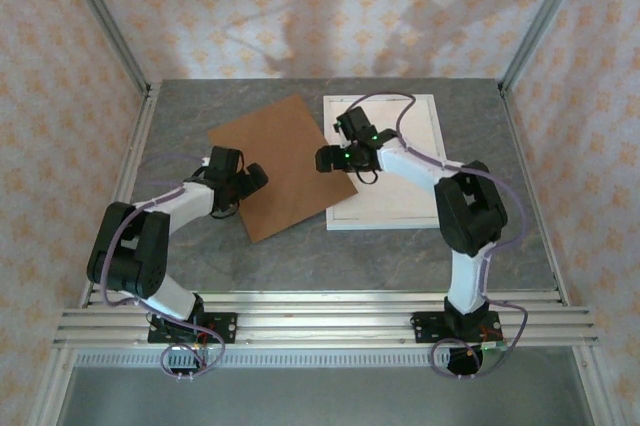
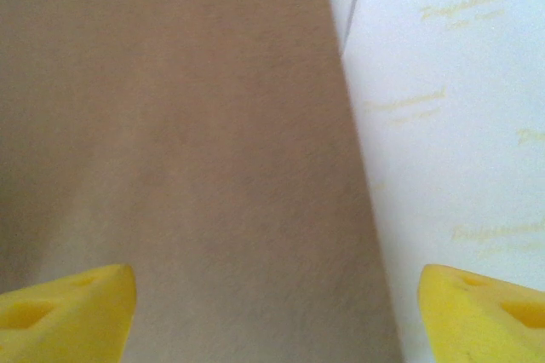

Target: Put the photo into the frame

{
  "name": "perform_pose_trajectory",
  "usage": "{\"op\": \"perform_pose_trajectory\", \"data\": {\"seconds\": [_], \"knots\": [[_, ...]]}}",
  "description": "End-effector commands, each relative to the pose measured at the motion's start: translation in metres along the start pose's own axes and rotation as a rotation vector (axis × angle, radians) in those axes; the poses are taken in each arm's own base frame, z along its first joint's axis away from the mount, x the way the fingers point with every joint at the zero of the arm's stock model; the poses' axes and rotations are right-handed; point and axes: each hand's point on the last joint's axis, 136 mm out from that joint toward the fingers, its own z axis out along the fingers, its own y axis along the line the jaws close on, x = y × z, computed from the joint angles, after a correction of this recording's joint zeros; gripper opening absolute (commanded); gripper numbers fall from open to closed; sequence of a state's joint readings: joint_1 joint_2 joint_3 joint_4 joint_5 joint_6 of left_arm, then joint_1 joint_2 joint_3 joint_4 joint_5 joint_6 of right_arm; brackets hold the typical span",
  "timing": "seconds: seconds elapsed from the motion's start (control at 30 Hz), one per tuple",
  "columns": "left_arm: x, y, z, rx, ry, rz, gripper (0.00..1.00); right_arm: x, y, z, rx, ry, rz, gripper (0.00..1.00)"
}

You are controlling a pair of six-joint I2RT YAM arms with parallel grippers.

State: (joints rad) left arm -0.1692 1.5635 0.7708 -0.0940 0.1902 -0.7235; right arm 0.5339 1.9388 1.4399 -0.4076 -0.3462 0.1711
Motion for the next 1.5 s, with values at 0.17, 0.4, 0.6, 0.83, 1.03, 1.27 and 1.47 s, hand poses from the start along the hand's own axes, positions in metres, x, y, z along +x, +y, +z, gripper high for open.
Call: {"op": "perform_pose_trajectory", "data": {"seconds": [0.17,0.4,0.6,0.83,1.03,1.27,1.47], "knots": [[0.008,-0.002,0.013,0.014,0.052,-0.016,0.95,-0.007,0.011,0.016,-0.195,0.073,-0.006,0.69],[0.013,0.000,0.016,0.005,0.064,-0.015,0.95,0.004,0.015,0.028,-0.251,0.111,0.027,0.61],[0.014,0.001,0.018,0.001,0.067,-0.014,0.95,0.002,0.039,0.002,-0.377,0.088,0.047,0.45],[0.014,0.002,0.021,-0.007,0.070,0.000,0.95,-0.003,0.069,-0.049,-0.521,0.056,0.045,0.42],[0.017,0.001,0.027,0.005,0.085,-0.009,0.95,-0.002,0.088,-0.064,-0.663,0.066,0.098,0.42],[0.020,0.001,0.028,0.010,0.093,-0.006,0.95,0.000,0.085,-0.053,-0.656,0.084,0.168,0.39],[0.019,0.002,0.027,0.008,0.090,0.001,0.95,-0.002,0.083,-0.048,-0.628,0.106,0.188,0.33]]}}
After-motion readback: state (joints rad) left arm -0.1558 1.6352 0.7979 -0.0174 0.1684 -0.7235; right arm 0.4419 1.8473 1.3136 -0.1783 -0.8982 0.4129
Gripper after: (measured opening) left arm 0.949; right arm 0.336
